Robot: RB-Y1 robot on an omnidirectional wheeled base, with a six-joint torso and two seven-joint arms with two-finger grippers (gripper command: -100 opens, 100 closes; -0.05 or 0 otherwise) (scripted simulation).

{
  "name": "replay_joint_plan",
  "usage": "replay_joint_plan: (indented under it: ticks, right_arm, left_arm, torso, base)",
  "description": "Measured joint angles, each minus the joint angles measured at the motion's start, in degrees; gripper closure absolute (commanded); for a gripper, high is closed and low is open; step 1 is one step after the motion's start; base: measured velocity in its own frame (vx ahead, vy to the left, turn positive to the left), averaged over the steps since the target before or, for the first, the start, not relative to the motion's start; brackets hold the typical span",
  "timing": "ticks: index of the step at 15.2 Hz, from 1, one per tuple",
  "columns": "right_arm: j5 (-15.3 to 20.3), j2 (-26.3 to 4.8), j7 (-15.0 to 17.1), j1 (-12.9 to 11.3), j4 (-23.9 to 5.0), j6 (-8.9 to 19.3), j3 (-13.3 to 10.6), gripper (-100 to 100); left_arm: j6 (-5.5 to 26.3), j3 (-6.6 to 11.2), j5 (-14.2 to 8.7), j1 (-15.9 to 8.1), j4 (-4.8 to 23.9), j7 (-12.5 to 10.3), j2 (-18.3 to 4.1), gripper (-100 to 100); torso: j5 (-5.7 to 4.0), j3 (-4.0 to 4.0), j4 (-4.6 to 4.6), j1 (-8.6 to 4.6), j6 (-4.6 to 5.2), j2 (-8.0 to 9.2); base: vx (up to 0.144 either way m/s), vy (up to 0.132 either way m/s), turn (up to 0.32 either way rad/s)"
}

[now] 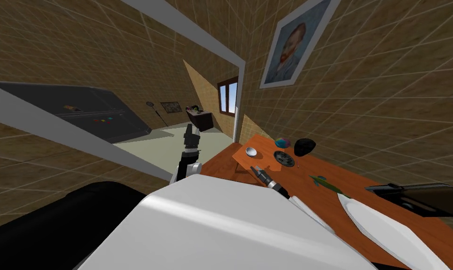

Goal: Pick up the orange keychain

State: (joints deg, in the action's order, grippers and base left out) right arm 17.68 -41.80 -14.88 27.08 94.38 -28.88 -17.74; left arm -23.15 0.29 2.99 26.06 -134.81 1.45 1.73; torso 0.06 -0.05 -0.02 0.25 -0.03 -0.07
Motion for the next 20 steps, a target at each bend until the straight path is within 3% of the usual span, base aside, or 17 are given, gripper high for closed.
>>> replay_joint_plan:
  ticks: [3, 8, 12, 15, 20]
  right_arm:
    - [0.7, -2.4, -1.4, 0.0, -2.1, 0.2, -1.4, -100]
    - [1.9, -5.4, -3.6, -1.2, -9.0, -1.0, -3.8, -100]
    - [3.1, -8.7, -6.4, -0.8, -13.5, -1.3, -6.1, -100]
    - [4.3, -10.3, -8.8, -1.5, -19.0, -2.4, -8.3, -100]
    - [6.1, -14.5, -12.4, -1.0, -24.1, -2.0, -11.7, -100]
  left_arm:
    - [0.0, 0.0, 0.0, 0.0, 0.0, 0.0, 0.0, 0]
    - [0.0, 0.0, 0.0, 0.0, 0.0, 0.0, 0.0, 0]
    - [0.0, 0.01, 0.0, 0.0, 0.0, 0.0, 0.0, 0]
    - [0.0, 0.0, 0.0, 0.0, 0.0, 0.0, 0.0, 0]
    - [0.0, 0.01, 0.0, 0.0, 0.0, 0.0, 0.0, 0]
  torso:
    - [-0.01, 0.01, 0.0, -0.06, 0.0, 0.01]
    - [-0.02, 0.0, 0.0, -0.07, -0.01, -0.01]
    - [0.0, -0.03, -0.01, -0.05, 0.04, -0.04]
    - [0.0, -0.03, -0.01, -0.07, -0.03, -0.06]
    - [-0.01, -0.06, -0.02, -0.05, 0.01, -0.11]
  base:
    - [0.031, 0.033, 0.178]
    - [0.033, 0.032, 0.188]
    - [0.051, 0.041, 0.198]
    - [0.052, 0.032, 0.277]
    - [0.061, 0.027, 0.2]
